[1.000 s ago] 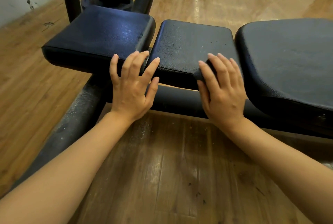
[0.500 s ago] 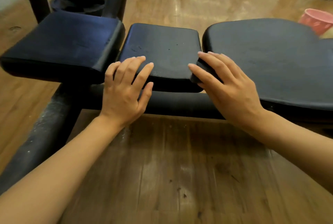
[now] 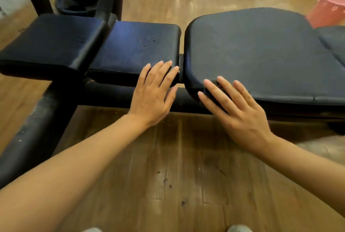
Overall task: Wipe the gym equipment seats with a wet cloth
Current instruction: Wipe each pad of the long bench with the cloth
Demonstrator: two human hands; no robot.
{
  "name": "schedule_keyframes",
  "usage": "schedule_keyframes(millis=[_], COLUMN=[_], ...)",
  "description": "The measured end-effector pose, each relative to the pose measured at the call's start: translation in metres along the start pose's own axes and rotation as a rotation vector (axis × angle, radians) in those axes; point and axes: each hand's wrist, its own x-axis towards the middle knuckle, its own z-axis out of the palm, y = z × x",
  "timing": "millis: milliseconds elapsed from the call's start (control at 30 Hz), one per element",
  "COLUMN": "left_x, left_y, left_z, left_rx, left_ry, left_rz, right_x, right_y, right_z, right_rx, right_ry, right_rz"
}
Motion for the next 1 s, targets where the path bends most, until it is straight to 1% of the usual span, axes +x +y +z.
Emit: schedule_keyframes(millis=[67, 167, 233, 300, 367, 500, 567, 633, 700, 800, 867, 933, 1000], left_x=[-0.002, 0.000, 0.004, 0.015, 0.020, 0.010, 0.009, 0.008, 0.005, 0.006, 0.006, 0.004, -0.001], left_y=[0.016, 0.034, 0.035, 0.031, 0.029, 0.024, 0.025, 0.029, 0.034, 0.031, 0.031, 0.034, 0.043], left_z=[-0.003, -0.006, -0.006, 0.001, 0.011, 0.023, 0.025, 0.026, 0.028, 0.036, 0.042, 0.048, 0.050], left_rx=[-0.048, -0.146, -0.228, -0.275, -0.339, -0.395, -0.423, -0.453, -0.474, -0.499, -0.514, -0.513, -0.500], left_ry=[-0.020, -0.042, -0.055, -0.035, -0.007, 0.021, 0.029, 0.035, 0.037, 0.087, 0.124, 0.145, 0.156], left_rz=[-0.057, -0.043, 0.042, 0.195, 0.252, 0.236, 0.244, 0.233, 0.229, 0.226, 0.210, 0.191, 0.138], right_x=[0.005, 0.012, 0.009, 0.012, 0.006, -0.031, -0.039, -0.037, -0.027, 0.006, 0.022, 0.019, 0.001], right_y=[-0.005, -0.011, -0.010, -0.001, 0.006, 0.021, 0.024, 0.016, -0.002, -0.028, -0.037, -0.036, -0.024], right_z=[0.004, 0.004, 0.003, 0.004, 0.004, -0.002, -0.002, 0.000, 0.009, 0.034, 0.045, 0.046, 0.038], right_rx=[0.034, 0.073, 0.100, 0.037, -0.022, -0.151, -0.176, -0.184, -0.206, -0.221, -0.217, -0.218, -0.236], right_ry=[0.027, 0.020, 0.019, 0.075, 0.102, 0.170, 0.140, 0.112, 0.147, 0.204, 0.268, 0.285, 0.269], right_rz=[0.051, 0.080, 0.079, 0.042, 0.029, 0.071, 0.073, 0.158, 0.237, 0.210, 0.224, 0.210, 0.122])
